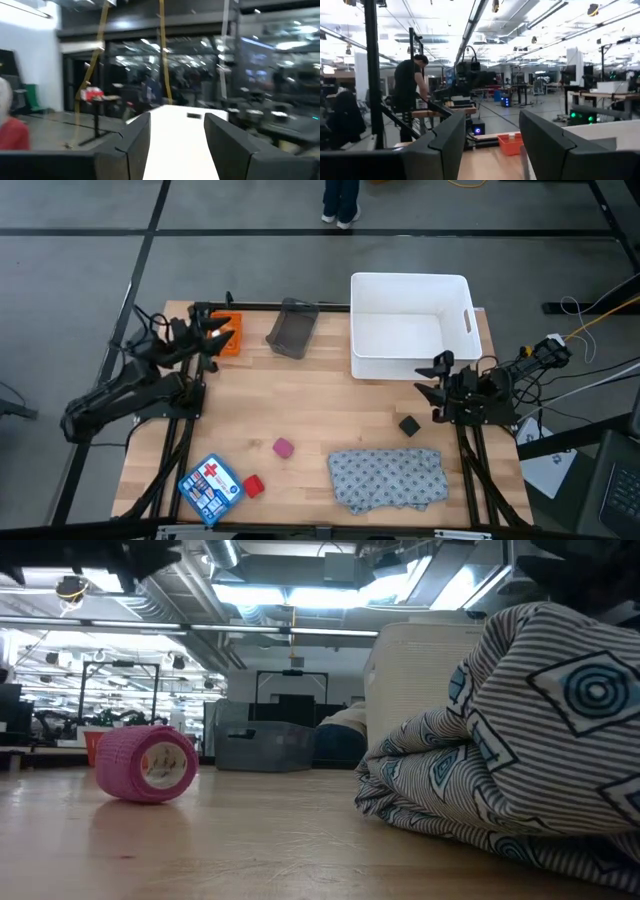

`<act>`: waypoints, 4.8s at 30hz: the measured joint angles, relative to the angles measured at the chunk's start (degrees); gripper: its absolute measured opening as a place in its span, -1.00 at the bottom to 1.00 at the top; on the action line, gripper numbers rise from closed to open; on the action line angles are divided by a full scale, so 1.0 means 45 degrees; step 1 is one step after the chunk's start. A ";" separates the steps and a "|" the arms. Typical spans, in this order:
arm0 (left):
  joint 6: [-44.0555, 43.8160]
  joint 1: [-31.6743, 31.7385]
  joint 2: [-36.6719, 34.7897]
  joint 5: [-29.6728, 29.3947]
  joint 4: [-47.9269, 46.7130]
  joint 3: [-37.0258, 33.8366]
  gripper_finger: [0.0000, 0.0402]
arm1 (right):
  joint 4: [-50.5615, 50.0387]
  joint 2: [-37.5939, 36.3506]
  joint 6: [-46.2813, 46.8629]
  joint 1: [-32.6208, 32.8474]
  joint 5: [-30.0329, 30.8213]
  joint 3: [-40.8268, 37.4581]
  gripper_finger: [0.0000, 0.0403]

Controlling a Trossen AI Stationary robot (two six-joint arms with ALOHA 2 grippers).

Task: Pick & place medical supplies in basket/bin
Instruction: Put the pink bandage into the black bin

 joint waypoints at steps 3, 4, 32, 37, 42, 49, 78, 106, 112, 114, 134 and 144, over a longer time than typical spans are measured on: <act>0.0126 -0.0806 -0.0823 -0.0012 -0.1349 0.0707 -0.10 | -0.0012 0.0200 0.0495 0.0000 -0.0474 0.0000 -0.07; 0.0106 -0.1034 -0.1159 -0.0051 -0.1746 0.0869 -0.10 | -0.0010 0.0297 0.0667 0.0000 -0.0603 0.0000 -0.07; 0.1171 -0.1784 -0.2909 0.0552 -0.7820 0.1883 -0.10 | -0.3361 1.0431 0.4089 -0.2446 -0.0805 0.6236 -0.07; 0.1074 -0.1784 -0.2910 0.0584 -0.7483 0.1457 -0.10 | -0.5653 1.3821 0.4329 -0.2890 -0.2165 0.9349 -0.07; 0.1098 -0.1784 -0.3069 0.0576 -0.7329 0.1467 -0.10 | -0.6282 1.6848 0.3665 -0.2560 -0.2892 1.1677 -0.07; 0.1083 -0.1784 -0.3074 0.0447 -0.7445 0.1462 -0.10 | -0.6406 2.0371 0.2938 -0.1889 -0.1816 1.3526 -0.07; 0.1165 -0.1784 -0.3055 0.0449 -0.7404 0.1467 -0.10 | -0.4180 2.4781 0.1897 -0.1209 -0.1513 1.6466 -0.07; 0.0918 -0.1780 -0.3055 0.0477 -0.7165 0.1171 -0.10 | -0.3240 2.5809 0.2326 -0.1769 -0.2692 1.6466 0.20; 0.0918 -0.1780 -0.3055 0.0472 -0.7147 0.1171 -0.10 | -0.3160 2.5811 0.2613 -0.2045 -0.3031 1.6466 0.20; 0.0918 -0.1780 -0.3055 0.0472 -0.7135 0.1171 -0.10 | -0.3133 2.5807 0.2739 -0.2163 -0.3033 1.6466 0.20; 0.0920 -0.1780 -0.3055 0.0584 -0.7123 0.1166 -0.10 | -0.2792 2.5806 0.2593 -0.3054 -0.4942 1.6466 -0.71; 0.0918 -0.1780 -0.3055 0.0588 -0.7123 0.1166 -0.10 | -0.1728 2.5806 0.2259 -0.3773 -0.5125 1.6993 -0.91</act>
